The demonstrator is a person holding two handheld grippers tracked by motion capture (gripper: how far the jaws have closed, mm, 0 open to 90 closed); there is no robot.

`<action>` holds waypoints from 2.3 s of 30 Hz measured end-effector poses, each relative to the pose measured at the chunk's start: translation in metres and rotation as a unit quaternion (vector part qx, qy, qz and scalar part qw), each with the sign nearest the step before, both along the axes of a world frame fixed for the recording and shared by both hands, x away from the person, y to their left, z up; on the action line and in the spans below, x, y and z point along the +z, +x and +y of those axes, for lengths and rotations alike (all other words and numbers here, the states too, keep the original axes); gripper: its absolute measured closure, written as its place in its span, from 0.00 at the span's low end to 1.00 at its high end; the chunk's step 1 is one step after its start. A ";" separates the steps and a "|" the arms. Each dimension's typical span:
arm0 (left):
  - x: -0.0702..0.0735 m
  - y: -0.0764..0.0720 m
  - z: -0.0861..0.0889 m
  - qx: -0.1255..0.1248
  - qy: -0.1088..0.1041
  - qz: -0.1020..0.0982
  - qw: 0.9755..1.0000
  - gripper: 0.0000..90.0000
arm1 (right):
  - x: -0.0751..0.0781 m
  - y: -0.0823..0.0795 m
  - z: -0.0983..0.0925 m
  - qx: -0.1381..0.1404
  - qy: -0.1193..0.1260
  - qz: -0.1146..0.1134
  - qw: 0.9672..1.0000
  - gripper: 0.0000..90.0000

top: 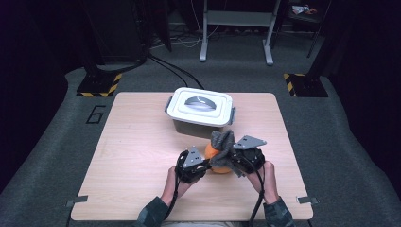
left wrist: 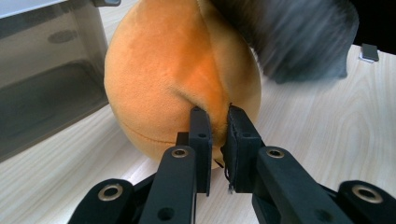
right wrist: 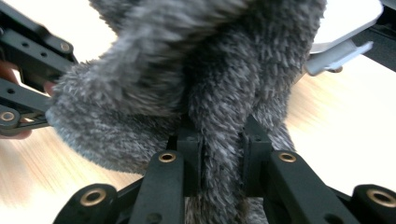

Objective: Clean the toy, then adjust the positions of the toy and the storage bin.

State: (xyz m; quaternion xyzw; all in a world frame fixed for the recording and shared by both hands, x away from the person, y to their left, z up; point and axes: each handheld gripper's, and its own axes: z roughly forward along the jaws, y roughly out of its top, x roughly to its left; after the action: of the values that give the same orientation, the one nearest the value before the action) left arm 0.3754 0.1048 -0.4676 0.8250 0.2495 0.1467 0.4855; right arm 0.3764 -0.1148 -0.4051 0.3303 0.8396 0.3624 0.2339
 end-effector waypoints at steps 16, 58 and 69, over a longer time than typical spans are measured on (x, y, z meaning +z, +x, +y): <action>-0.002 0.003 0.005 0.016 0.003 0.012 1.000 0.91 | -0.031 0.012 -0.013 -0.024 0.010 0.035 0.999 0.83; -0.004 0.011 0.018 0.077 -0.011 0.034 0.996 0.91 | -0.076 -0.030 -0.075 -0.065 0.016 0.157 0.985 0.79; -0.003 0.012 0.021 0.088 -0.013 0.032 0.996 0.91 | -0.090 -0.042 -0.062 -0.022 -0.012 0.182 0.983 0.77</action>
State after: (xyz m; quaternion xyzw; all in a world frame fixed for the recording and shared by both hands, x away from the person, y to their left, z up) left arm 0.3878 0.1255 -0.4704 0.7979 0.3384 0.1587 0.4730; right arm 0.3342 -0.1765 -0.4949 0.4063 0.8649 0.2811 0.0886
